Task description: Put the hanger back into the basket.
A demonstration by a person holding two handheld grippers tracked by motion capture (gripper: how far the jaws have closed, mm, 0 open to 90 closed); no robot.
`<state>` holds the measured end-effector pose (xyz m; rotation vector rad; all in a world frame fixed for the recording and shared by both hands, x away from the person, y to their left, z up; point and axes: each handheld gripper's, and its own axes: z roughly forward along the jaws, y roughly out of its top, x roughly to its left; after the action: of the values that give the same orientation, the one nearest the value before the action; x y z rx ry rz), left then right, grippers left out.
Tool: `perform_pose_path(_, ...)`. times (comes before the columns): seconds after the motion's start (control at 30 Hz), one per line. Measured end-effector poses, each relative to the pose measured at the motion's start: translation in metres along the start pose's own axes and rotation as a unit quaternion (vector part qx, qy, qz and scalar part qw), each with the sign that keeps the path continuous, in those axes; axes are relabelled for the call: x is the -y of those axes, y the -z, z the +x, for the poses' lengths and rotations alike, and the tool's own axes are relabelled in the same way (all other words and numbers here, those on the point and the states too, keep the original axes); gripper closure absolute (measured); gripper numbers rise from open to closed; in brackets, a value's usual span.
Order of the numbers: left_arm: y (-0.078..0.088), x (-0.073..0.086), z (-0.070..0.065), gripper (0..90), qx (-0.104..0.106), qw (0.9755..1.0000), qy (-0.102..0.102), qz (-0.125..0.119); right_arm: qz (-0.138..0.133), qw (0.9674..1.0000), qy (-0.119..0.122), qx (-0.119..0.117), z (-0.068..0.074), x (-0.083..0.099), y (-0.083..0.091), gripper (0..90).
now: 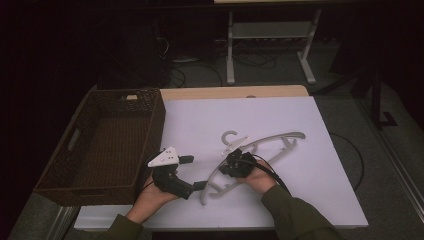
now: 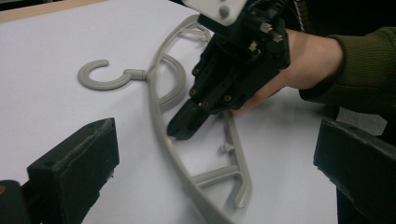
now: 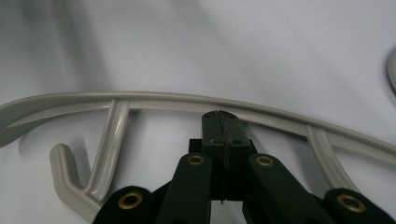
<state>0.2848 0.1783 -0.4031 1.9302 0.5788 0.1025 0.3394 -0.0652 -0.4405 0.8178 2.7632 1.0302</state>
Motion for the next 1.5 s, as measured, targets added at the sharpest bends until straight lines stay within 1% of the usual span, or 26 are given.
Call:
perform_pose_path(0.13, 0.001, 0.000, 0.000, 0.0, -0.002, 1.0000, 0.000, -0.001, -0.009, 0.9999, -0.008, -0.002, -0.002, -0.009, -0.006, 89.4)
perform_pose_path(0.3, 0.002, 0.000, 0.001, 0.0, -0.005, 1.0000, 0.005, -0.005, -0.024, 0.9995, -0.022, -0.004, -0.009, -0.024, -0.022, 89.4)
perform_pose_path(0.5, 0.002, -0.001, 0.000, 0.0, -0.004, 1.0000, 0.002, -0.004, -0.024, 0.9994, -0.023, 0.001, -0.014, -0.034, -0.029, 89.4)
perform_pose_path(0.57, 0.002, 0.000, 0.000, 0.0, -0.004, 1.0000, 0.002, -0.004, -0.025, 0.9994, -0.022, 0.002, -0.014, -0.034, -0.029, 89.4)
perform_pose_path(0.6, 0.002, 0.000, 0.000, 0.0, -0.005, 1.0000, 0.005, -0.005, -0.027, 0.9994, -0.017, 0.010, -0.014, -0.032, -0.025, 89.4)
perform_pose_path(0.67, 0.002, 0.000, 0.000, 0.0, -0.005, 1.0000, 0.005, -0.005, -0.032, 0.9993, -0.020, 0.008, -0.015, -0.031, -0.022, 89.4)
perform_pose_path(0.7, 0.002, 0.000, 0.000, 0.0, -0.005, 1.0000, 0.005, -0.005, -0.036, 0.9991, -0.019, 0.012, -0.016, -0.031, -0.018, 89.4)
perform_pose_path(0.73, 0.002, 0.000, 0.000, 0.0, -0.006, 1.0000, 0.006, -0.004, -0.051, 0.9983, -0.020, 0.019, -0.016, -0.028, -0.004, 89.4)
perform_pose_path(0.77, 0.002, 0.000, 0.000, 0.0, -0.006, 1.0000, 0.006, -0.004, -0.060, 0.9978, -0.021, 0.020, -0.016, -0.026, 0.002, 89.4)
perform_pose_path(0.8, 0.002, 0.001, 0.000, 0.0, -0.006, 1.0000, 0.007, -0.005, -0.060, 0.9978, -0.021, 0.020, -0.016, -0.026, 0.002, 89.4)
perform_pose_path(0.83, 0.002, 0.001, 0.000, 0.0, -0.007, 1.0000, 0.006, -0.003, -0.071, 0.9969, -0.021, 0.028, -0.016, -0.022, 0.013, 89.4)
perform_pose_path(0.87, 0.002, 0.001, 0.000, 0.0, -0.007, 1.0000, 0.006, -0.003, -0.071, 0.9969, -0.021, 0.028, -0.016, -0.022, 0.013, 89.4)
perform_pose_path(0.9, 0.002, 0.001, 0.000, 0.0, -0.007, 0.9999, 0.007, -0.004, -0.078, 0.9963, -0.019, 0.032, -0.016, -0.018, 0.025, 89.3)
perform_pose_path(0.93, 0.002, 0.001, 0.000, 0.0, -0.007, 0.9999, 0.007, -0.004, -0.078, 0.9963, -0.019, 0.032, -0.016, -0.018, 0.025, 89.3)
perform_pose_path(0.97, 0.002, 0.001, 0.000, 0.0, -0.006, 0.9999, 0.007, -0.004, -0.086, 0.9954, -0.019, 0.038, -0.016, -0.014, 0.036, 89.3)
perform_pose_path(1.0, 0.002, 0.001, 0.000, 0.0, -0.006, 0.9999, 0.007, -0.004, -0.090, 0.9950, -0.021, 0.039, -0.016, -0.011, 0.041, 89.3)
perform_pose_path(1.03, 0.002, 0.001, 0.000, 0.0, -0.006, 0.9999, 0.007, -0.004, -0.090, 0.9950, -0.021, 0.039, -0.016, -0.011, 0.041, 89.3)
perform_pose_path(1.1, 0.002, 0.001, 0.000, 0.0, -0.006, 1.0000, 0.007, -0.004, -0.098, 0.9938, -0.025, 0.047, -0.019, 0.000, 0.055, 89.3)
perform_pose_path(1.13, 0.002, 0.001, 0.000, 0.0, -0.006, 1.0000, 0.007, -0.004, -0.098, 0.9938, -0.025, 0.047, -0.019, 0.000, 0.055, 89.3)
perform_pose_path(1.17, 0.002, 0.001, 0.000, 0.0, -0.006, 0.9999, 0.009, -0.005, -0.102, 0.9930, -0.031, 0.052, -0.023, 0.009, 0.063, 89.3)
perform_pose_path(1.23, 0.002, 0.002, 0.001, 0.0, -0.006, 0.9999, 0.007, -0.005, -0.100, 0.9925, -0.037, 0.059, -0.028, 0.019, 0.068, 89.3)
perform_pose_path(1.33, 0.002, 0.002, 0.001, 0.0, -0.008, 0.9999, 0.008, -0.004, -0.098, 0.9924, -0.045, 0.060, -0.032, 0.026, 0.070, 89.3)
perform_pose_path(1.37, 0.003, 0.002, 0.001, 0.0, -0.008, 0.9999, 0.008, -0.004, -0.088, 0.9926, -0.050, 0.066, -0.037, 0.035, 0.068, 89.4)
perform_pose_path(1.4, 0.003, 0.002, 0.001, 0.0, -0.008, 0.9999, 0.010, -0.005, -0.088, 0.9926, -0.050, 0.066, -0.037, 0.035, 0.068, 89.4)
perform_pose_path(1.43, 0.003, 0.002, 0.001, 0.0, -0.007, 0.9999, 0.010, -0.005, -0.079, 0.9929, -0.056, 0.069, -0.040, 0.038, 0.066, 89.3)
perform_pose_path(1.5, 0.002, 0.002, 0.001, 0.0, -0.006, 0.9999, 0.010, -0.005, -0.077, 0.9924, -0.065, 0.071, -0.045, 0.042, 0.062, 89.3)
